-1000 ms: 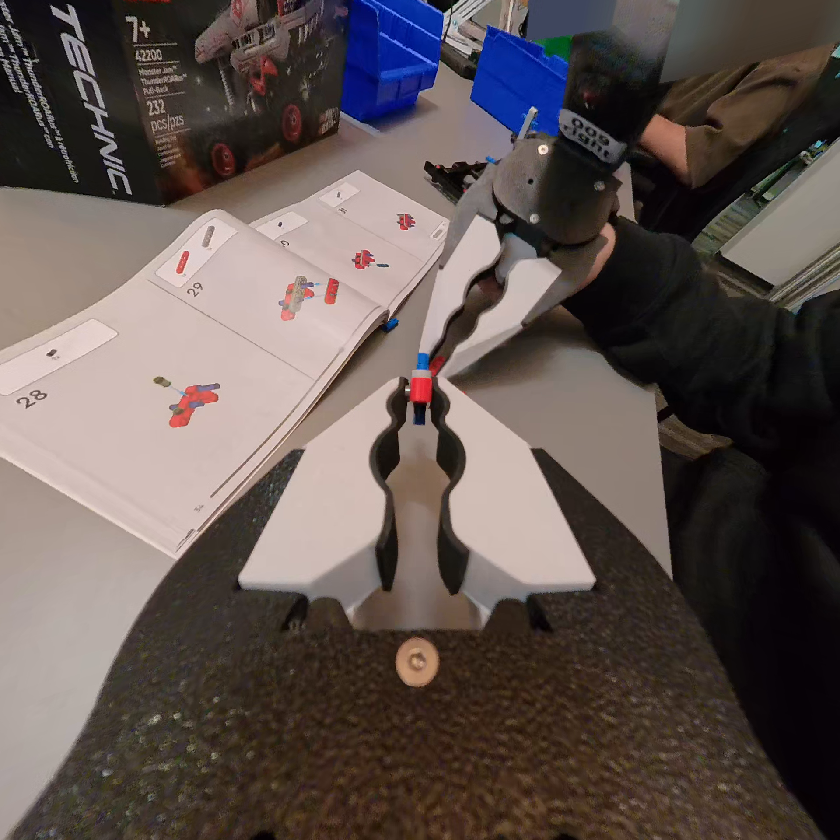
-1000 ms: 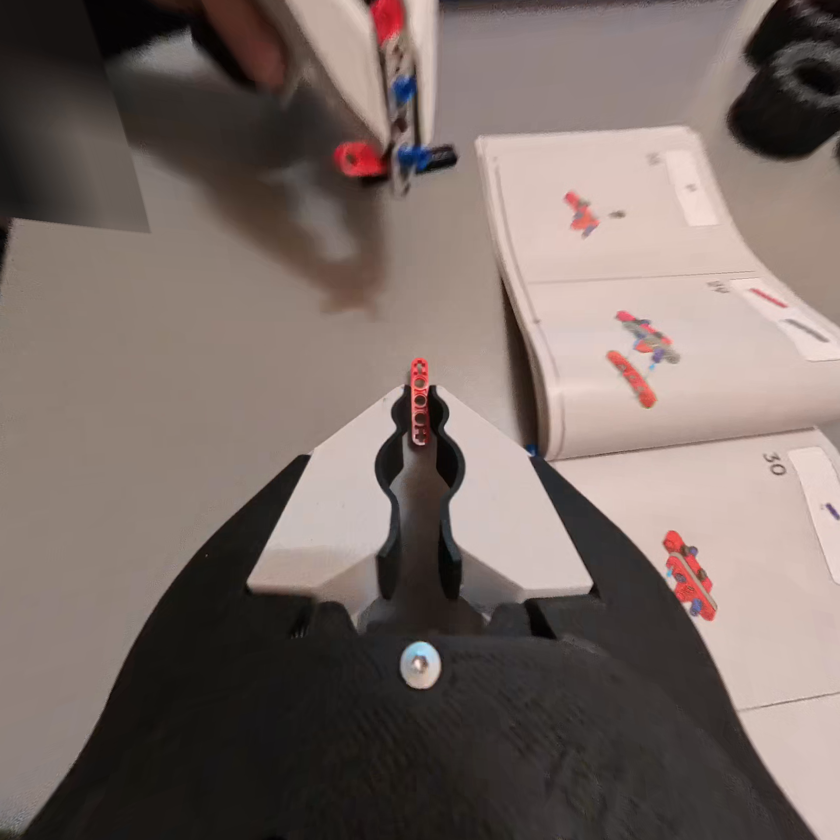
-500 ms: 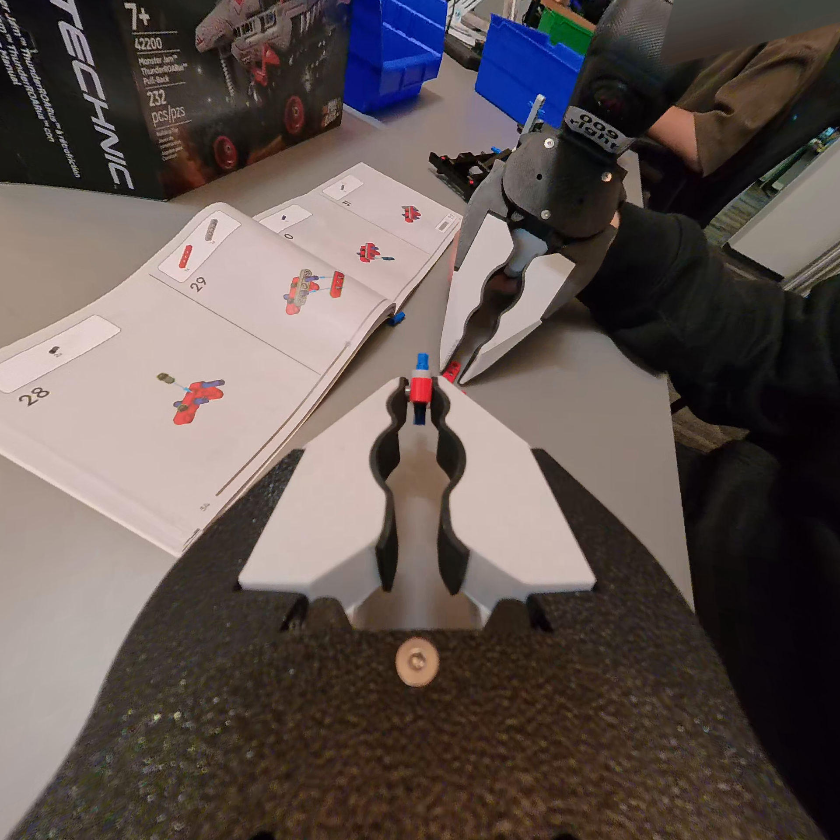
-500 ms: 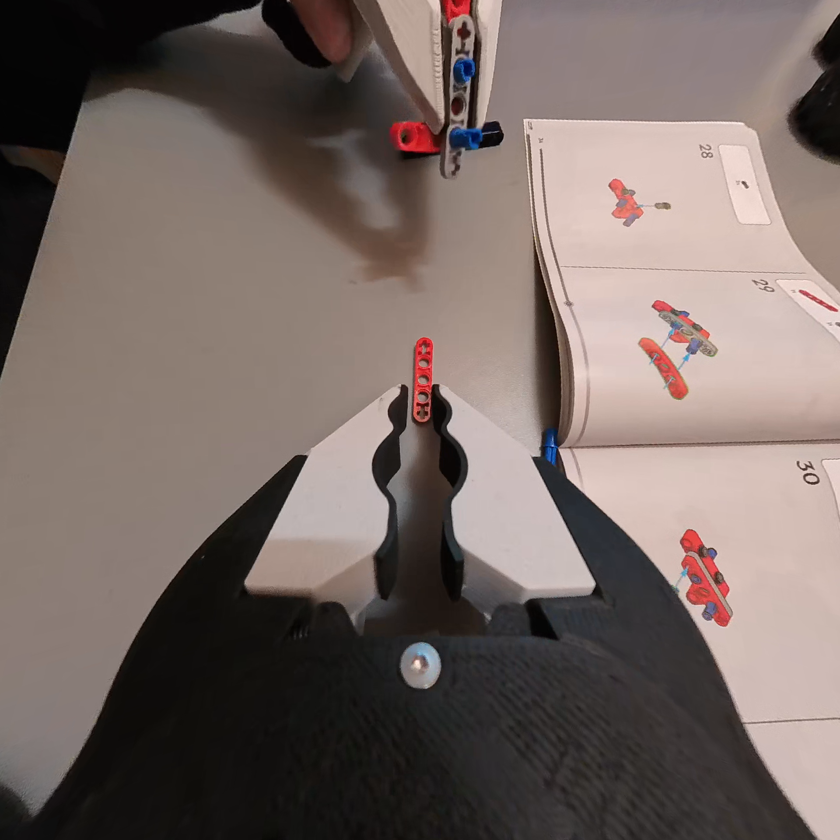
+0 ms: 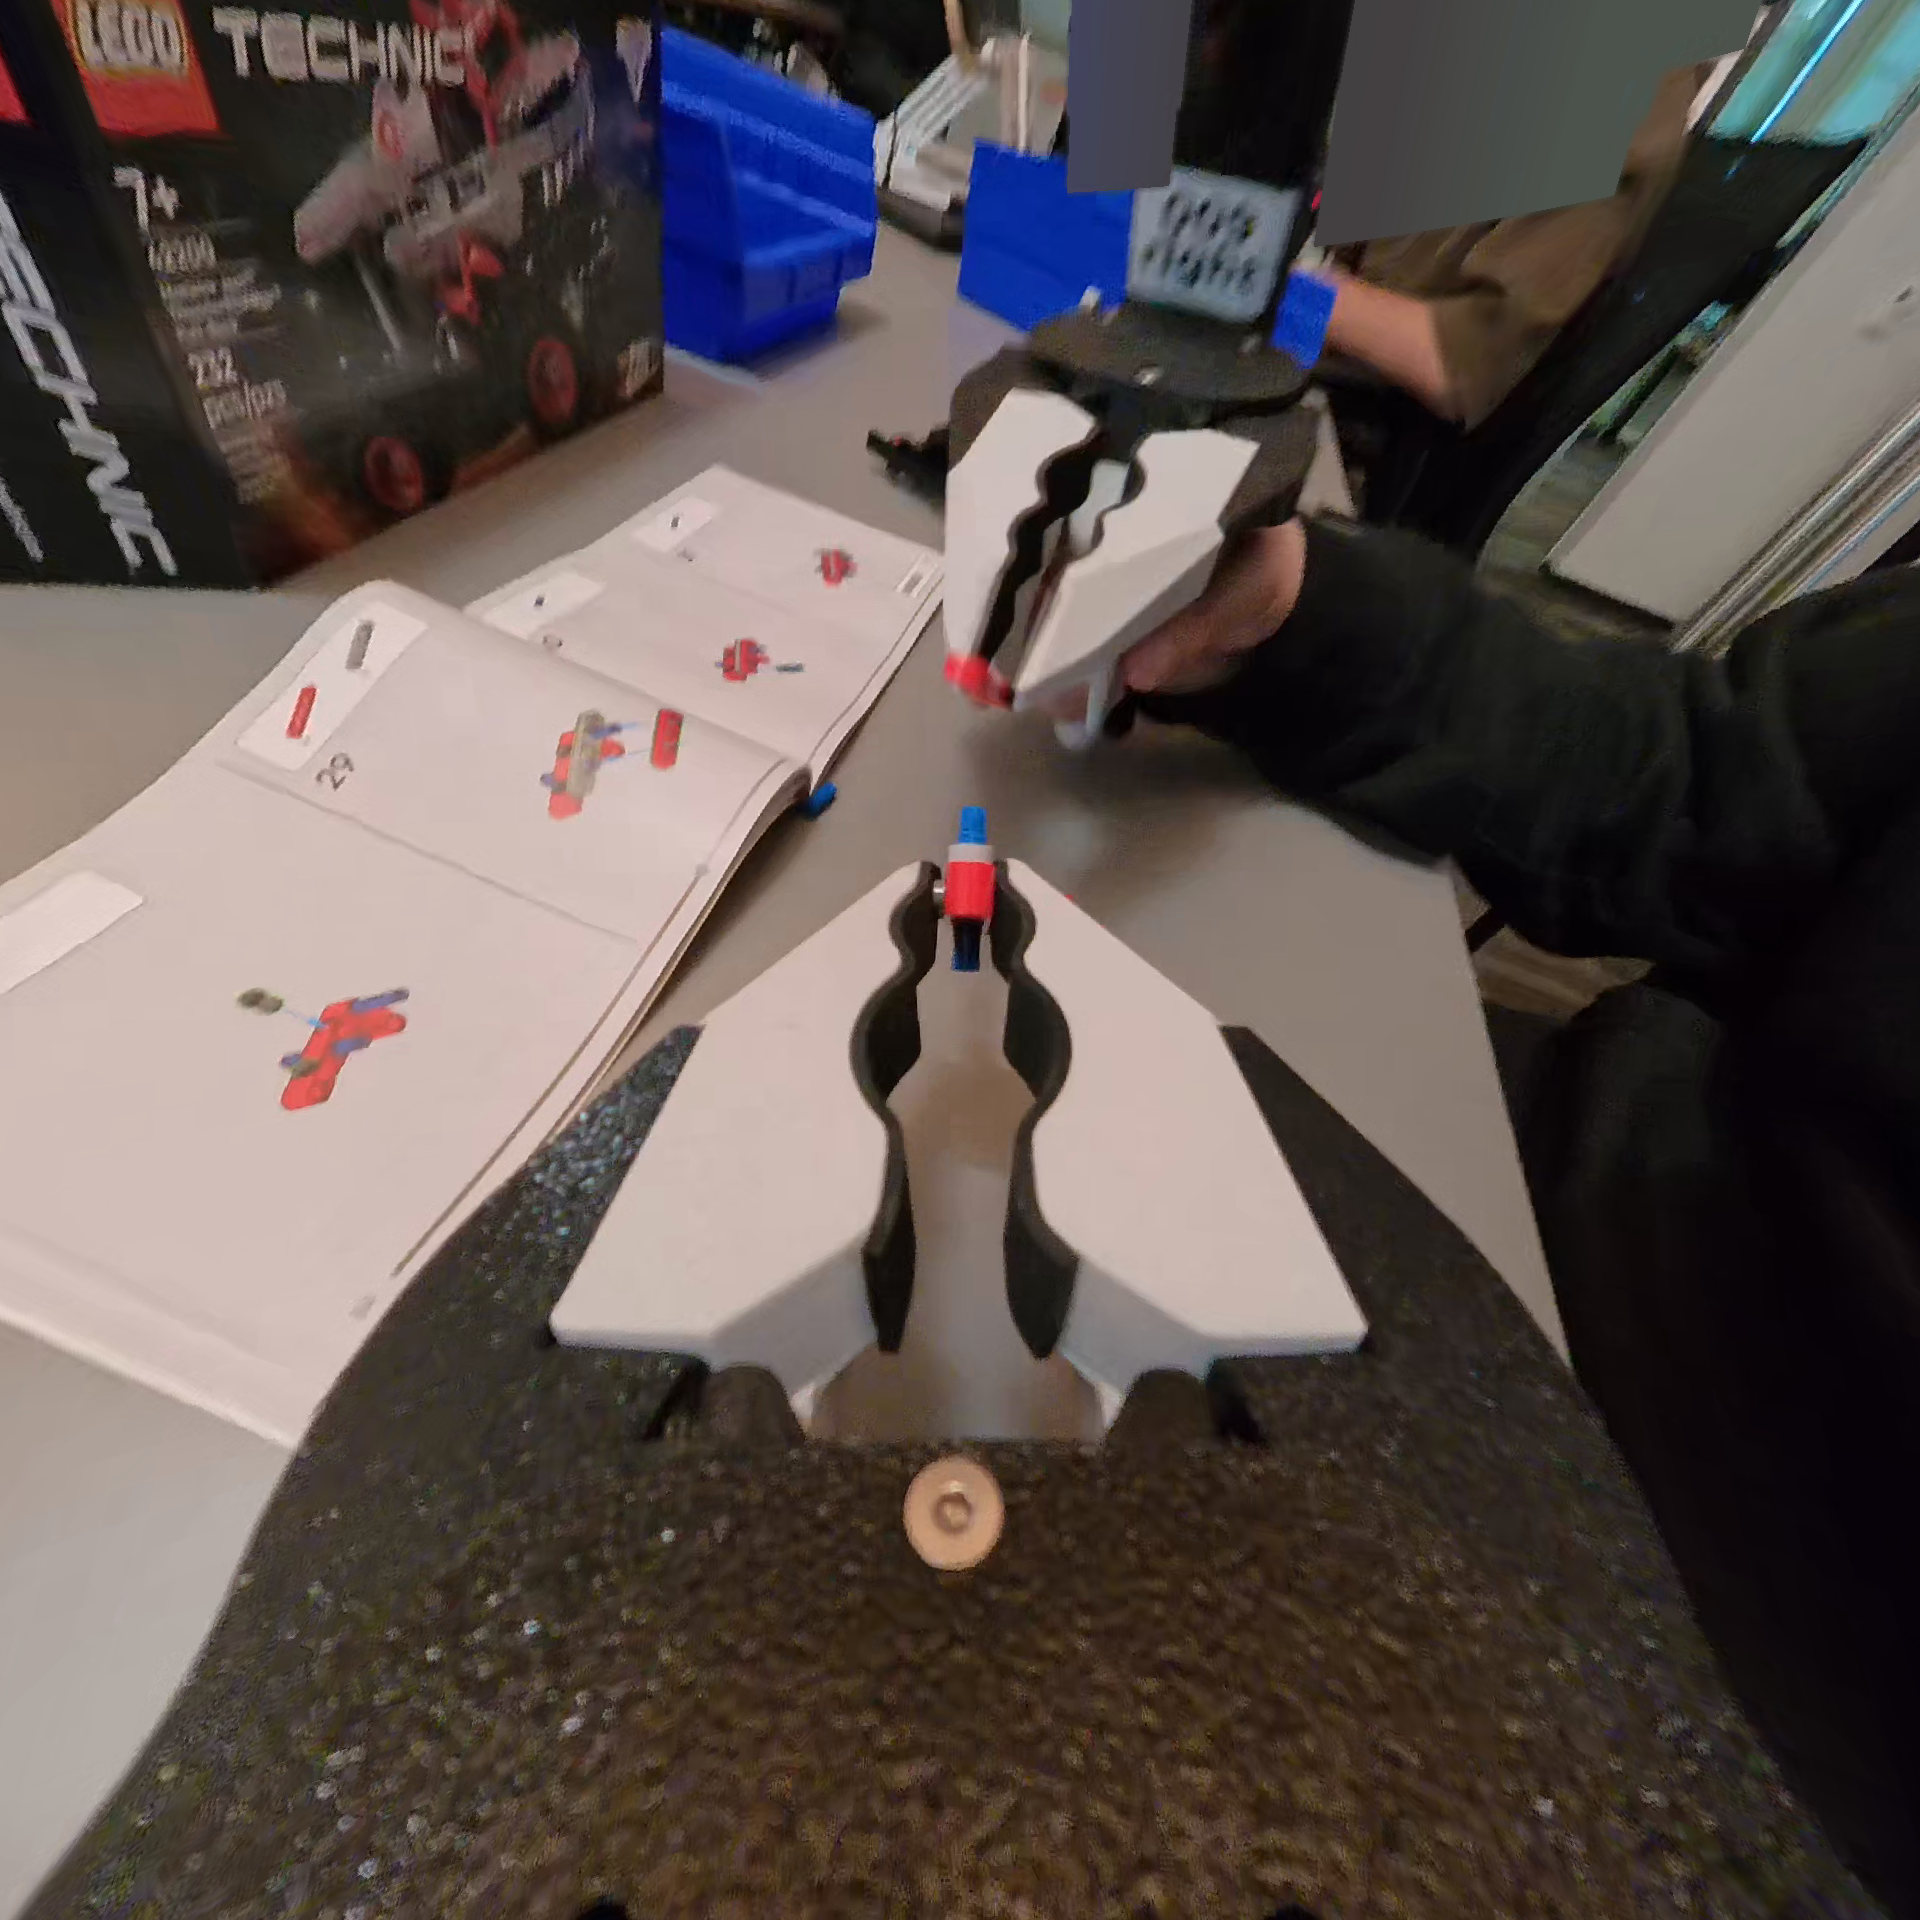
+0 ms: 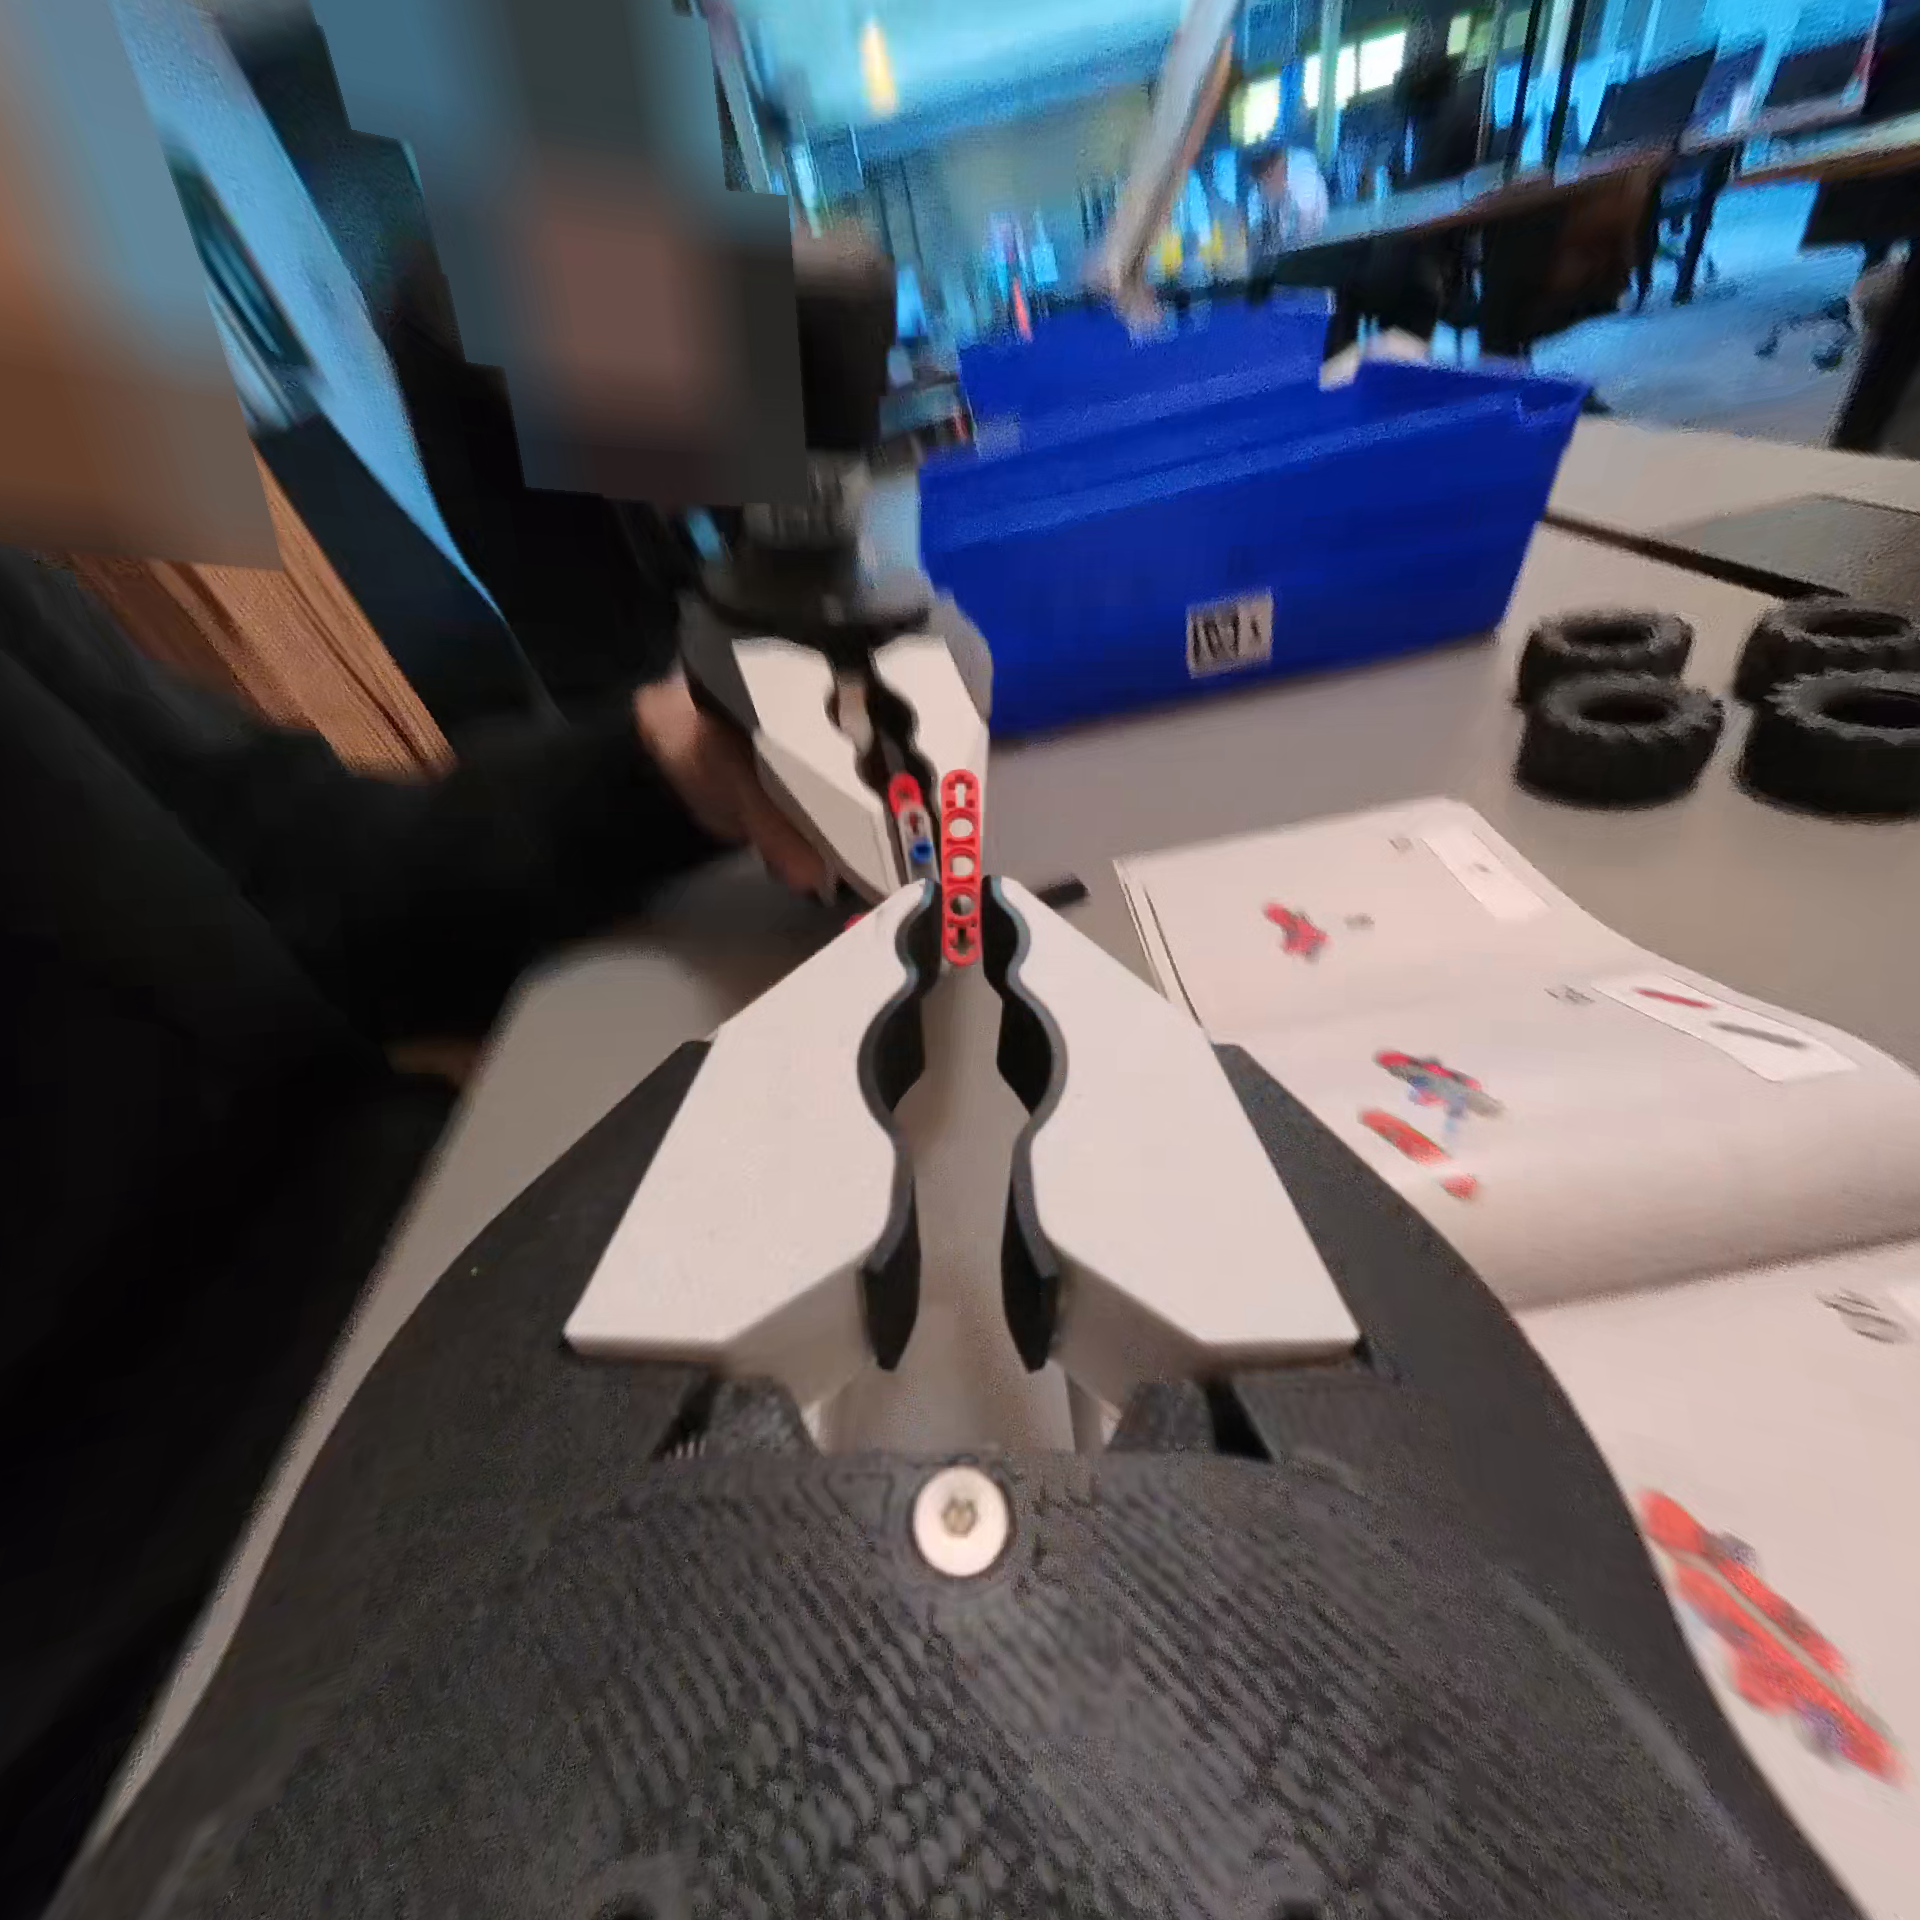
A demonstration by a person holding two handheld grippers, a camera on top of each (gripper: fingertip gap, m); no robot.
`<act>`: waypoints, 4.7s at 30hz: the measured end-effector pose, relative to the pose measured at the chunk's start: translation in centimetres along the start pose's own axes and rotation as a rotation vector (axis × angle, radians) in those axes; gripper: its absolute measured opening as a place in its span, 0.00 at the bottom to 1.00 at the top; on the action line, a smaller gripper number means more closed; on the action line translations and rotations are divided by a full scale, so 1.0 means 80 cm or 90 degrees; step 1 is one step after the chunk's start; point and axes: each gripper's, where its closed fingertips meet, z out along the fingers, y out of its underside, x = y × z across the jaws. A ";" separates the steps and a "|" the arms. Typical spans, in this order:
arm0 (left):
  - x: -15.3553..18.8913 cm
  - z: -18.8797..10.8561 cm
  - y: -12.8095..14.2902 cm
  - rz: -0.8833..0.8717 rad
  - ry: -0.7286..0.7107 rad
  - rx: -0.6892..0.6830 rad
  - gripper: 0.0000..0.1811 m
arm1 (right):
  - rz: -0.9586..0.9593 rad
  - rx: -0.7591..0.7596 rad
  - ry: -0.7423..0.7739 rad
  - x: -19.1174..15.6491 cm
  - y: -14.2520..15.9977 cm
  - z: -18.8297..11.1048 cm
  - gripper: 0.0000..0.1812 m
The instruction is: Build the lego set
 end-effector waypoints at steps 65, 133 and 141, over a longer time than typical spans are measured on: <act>0.023 -0.005 -0.043 -0.079 0.057 0.102 0.04 | 0.153 0.123 -0.144 -0.023 -0.021 0.019 0.03; 0.041 0.010 -0.037 0.034 0.099 0.126 0.04 | -0.003 0.087 -0.107 -0.039 -0.024 0.008 0.03; 0.032 -0.017 -0.065 0.192 -0.010 0.213 0.04 | 0.233 0.180 -0.122 -0.009 -0.039 -0.001 0.14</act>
